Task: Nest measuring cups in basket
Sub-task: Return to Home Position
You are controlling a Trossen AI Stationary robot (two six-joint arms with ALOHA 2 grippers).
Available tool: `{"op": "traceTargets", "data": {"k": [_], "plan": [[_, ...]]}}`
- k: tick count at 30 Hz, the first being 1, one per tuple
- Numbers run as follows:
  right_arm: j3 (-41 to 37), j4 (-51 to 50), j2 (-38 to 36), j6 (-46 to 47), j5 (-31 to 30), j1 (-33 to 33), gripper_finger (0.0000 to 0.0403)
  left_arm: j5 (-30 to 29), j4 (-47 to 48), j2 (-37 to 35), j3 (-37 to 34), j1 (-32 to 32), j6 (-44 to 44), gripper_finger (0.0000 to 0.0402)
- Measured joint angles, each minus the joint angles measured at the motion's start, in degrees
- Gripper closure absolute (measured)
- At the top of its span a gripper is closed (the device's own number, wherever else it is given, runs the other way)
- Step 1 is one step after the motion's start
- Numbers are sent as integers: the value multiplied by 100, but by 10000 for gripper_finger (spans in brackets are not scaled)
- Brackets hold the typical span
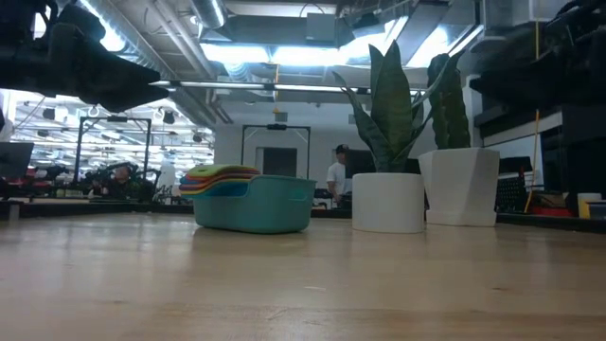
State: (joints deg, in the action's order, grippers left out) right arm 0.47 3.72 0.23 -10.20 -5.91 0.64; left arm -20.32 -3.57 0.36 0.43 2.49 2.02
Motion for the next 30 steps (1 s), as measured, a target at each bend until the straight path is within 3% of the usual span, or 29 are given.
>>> {"op": "traceTargets", "data": {"k": [26, 30], "plan": [[2, -152, 2, 223, 151, 0, 227, 0, 0, 0, 0, 1, -2, 62], [7, -141, 84, 223, 111, -330, 227, 0, 0, 0, 0, 1, -3, 62]]}}
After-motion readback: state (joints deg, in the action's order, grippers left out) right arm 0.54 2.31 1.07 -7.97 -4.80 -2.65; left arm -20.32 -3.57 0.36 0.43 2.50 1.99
